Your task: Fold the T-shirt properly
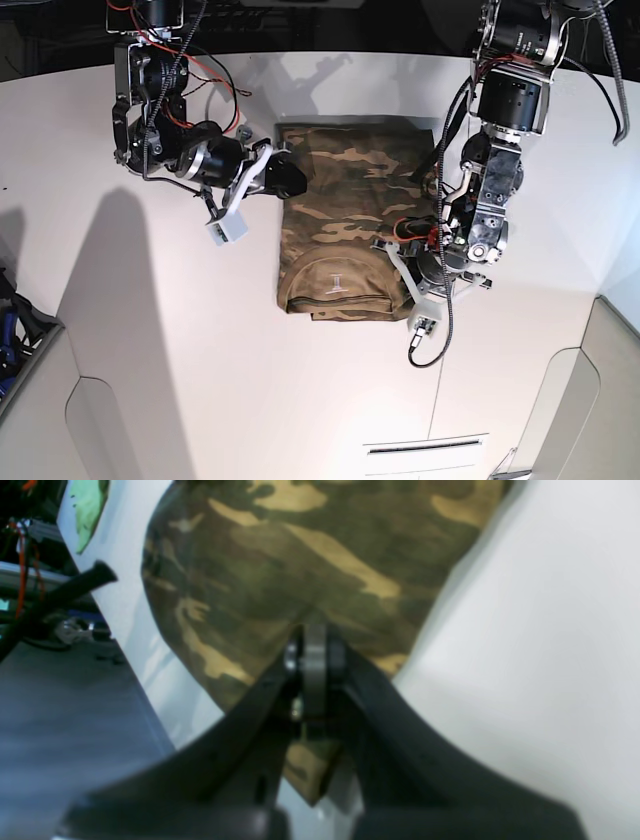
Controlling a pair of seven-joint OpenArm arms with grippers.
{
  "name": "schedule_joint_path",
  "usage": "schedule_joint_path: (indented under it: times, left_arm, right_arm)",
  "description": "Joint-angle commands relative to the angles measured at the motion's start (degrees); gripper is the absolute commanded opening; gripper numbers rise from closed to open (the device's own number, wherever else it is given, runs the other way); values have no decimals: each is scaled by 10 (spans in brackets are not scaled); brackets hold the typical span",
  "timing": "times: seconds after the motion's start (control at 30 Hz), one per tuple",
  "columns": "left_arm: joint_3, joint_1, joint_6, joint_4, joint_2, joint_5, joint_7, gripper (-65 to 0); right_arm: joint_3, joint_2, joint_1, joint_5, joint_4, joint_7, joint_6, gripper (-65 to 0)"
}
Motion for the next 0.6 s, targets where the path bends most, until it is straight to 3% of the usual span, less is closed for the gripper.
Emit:
schedule_joint_path:
  times: [0.0,0.2,0.37,0.57]
  left_arm:
    - [-1,-14,3,13,-7,2,2,-648]
    - [-1,-7,5,89,-45,-33,39,-650]
    - [-1,31,6,166,-101,-49,59,-650]
    - [-1,119,31,275,-160,-49,74,-650]
  right_arm:
    - [6,-1,6,10,12,9,6,-650]
    - [52,8,6,-1,33,-3,6,-650]
    - [68,25,0,19,77,-42,6,-650]
    - [68,73,-2,64,104,-114,7,-650]
